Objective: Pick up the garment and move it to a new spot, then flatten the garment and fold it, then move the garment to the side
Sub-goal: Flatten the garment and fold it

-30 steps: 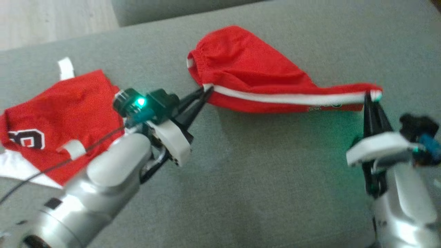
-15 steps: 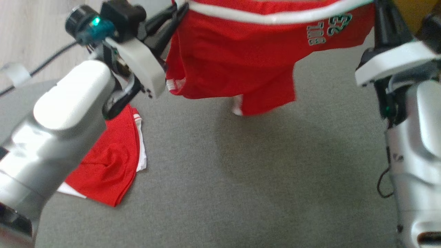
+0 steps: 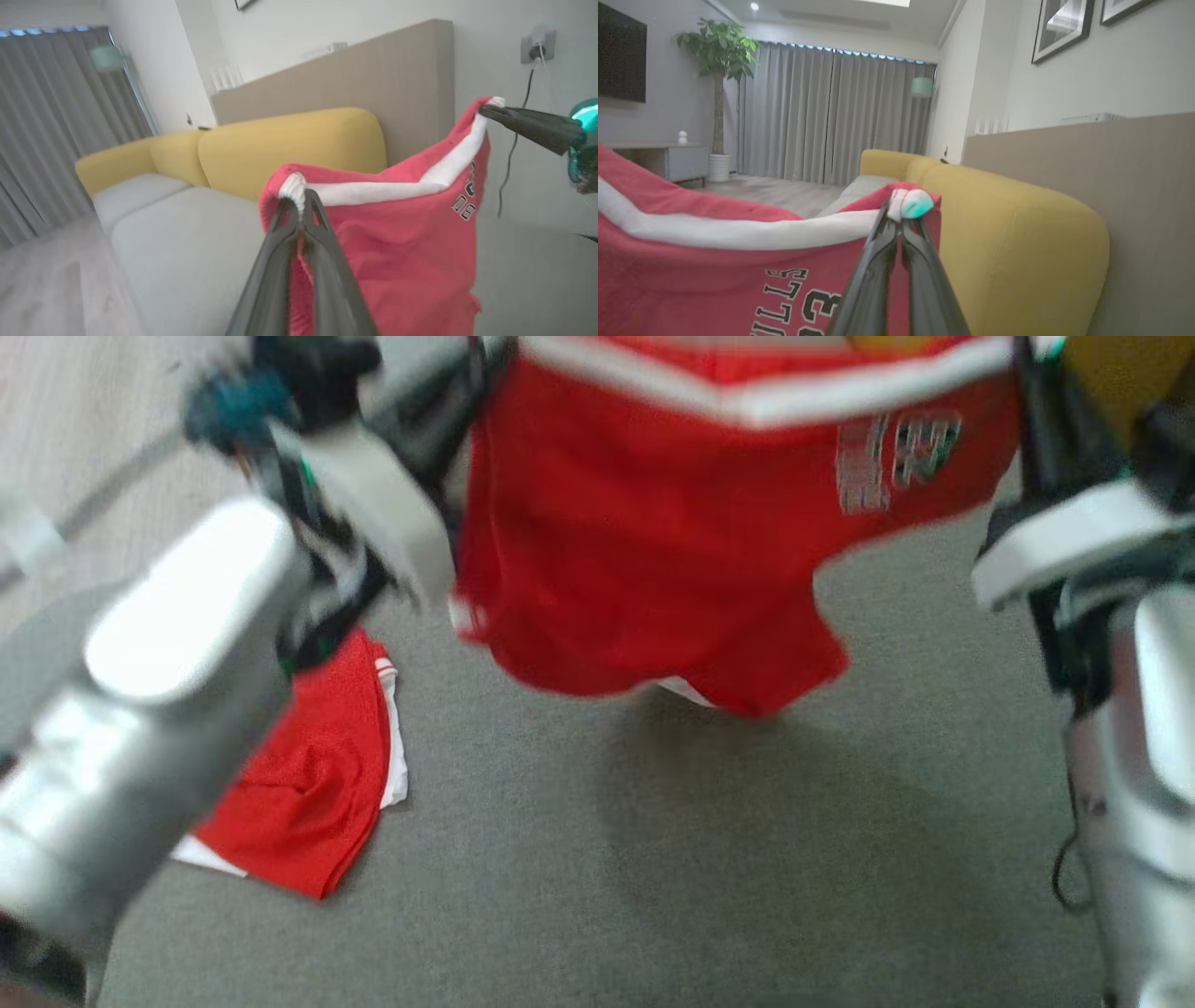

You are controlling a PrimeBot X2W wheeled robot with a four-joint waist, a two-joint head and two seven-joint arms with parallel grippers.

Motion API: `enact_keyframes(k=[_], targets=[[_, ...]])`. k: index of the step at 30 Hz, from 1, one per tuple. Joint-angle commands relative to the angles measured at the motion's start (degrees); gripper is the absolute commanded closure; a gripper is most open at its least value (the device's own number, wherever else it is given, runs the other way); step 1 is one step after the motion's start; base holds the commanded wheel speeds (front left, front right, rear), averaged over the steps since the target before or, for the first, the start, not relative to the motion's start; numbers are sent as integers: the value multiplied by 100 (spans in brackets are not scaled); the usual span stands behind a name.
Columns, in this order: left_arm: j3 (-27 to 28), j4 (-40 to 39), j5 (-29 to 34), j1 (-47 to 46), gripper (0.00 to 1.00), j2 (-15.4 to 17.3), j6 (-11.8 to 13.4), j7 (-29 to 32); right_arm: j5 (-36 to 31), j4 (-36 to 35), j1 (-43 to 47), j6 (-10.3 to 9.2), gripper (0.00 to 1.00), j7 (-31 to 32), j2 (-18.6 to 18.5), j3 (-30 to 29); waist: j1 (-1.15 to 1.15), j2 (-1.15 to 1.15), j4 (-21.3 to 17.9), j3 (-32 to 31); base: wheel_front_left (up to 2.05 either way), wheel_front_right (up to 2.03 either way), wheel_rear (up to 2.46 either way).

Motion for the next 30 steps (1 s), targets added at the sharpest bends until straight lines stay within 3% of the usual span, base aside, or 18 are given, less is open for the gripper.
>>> enact_keyframes(k=[1, 8, 14, 21, 26, 30], targets=[[141, -189, -46, -21, 100, 324, 6, 91, -23, -246, 30, -4, 100, 74, -54, 81, 1, 0, 38, 50, 0, 0, 0], [81, -695, -87, 287, 100, 733, 164, 295, -15, -535, 284, -4, 100, 404, -193, 45, 1, 0, 91, 450, 0, 0, 0], [288, -518, -7, -342, 100, 755, 234, 409, 13, -260, -519, -4, 100, 602, -267, 363, 1, 0, -36, 1277, 0, 0, 0], [508, 587, 454, -1846, 100, 427, 223, 193, 32, 1197, -2782, -4, 100, 139, -88, 753, 1, 0, -217, 2268, 0, 0, 0], [784, 1491, 842, -2950, 100, 71, 352, -708, -557, 2370, -4219, -4, 100, -972, 201, 61, 1, 0, -243, 2544, 0, 0, 0], [894, 2122, 863, -3262, 100, -231, 315, -1275, -1029, 3079, -4551, -4, 100, -1396, 427, -508, 1, 0, -242, 2527, 0, 0, 0]])
